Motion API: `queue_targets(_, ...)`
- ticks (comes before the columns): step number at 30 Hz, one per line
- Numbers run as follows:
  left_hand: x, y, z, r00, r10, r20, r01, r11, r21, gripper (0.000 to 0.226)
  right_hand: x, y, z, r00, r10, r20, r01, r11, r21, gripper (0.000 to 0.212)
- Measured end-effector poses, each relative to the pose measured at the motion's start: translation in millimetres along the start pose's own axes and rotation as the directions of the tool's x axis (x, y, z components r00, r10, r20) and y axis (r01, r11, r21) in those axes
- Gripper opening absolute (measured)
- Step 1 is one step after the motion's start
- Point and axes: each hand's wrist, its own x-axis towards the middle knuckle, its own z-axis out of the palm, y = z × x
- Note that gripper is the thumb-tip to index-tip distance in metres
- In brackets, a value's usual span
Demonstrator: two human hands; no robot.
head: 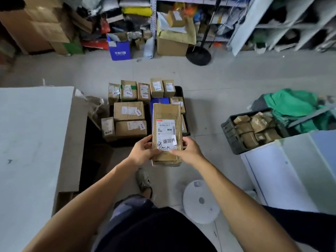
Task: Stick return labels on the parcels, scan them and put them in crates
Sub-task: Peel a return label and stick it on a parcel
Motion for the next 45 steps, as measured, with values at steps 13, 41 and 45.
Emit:
queue_targets(13,154,38,-29,0.983,-0.181,-0.02,0.182,0.981,0.07,0.127,151,-43,-17,0.989,0.135,0.055,-0.136,0.991,0.019,0.073)
queue_targets(41,558,-77,-99,0.718,-0.581,-0.383,0.625,0.78,-0.012,0.062,630,52,123,0.904,0.192,0.382,-0.098,0.963,-0.252,0.058)
queue_targets(45,565,-87,-114,0.724,-0.562,-0.4,0.621,0.784,0.024,0.059,638,60,150,0.896,0.195,0.399,-0.102,0.965,-0.243,0.058)
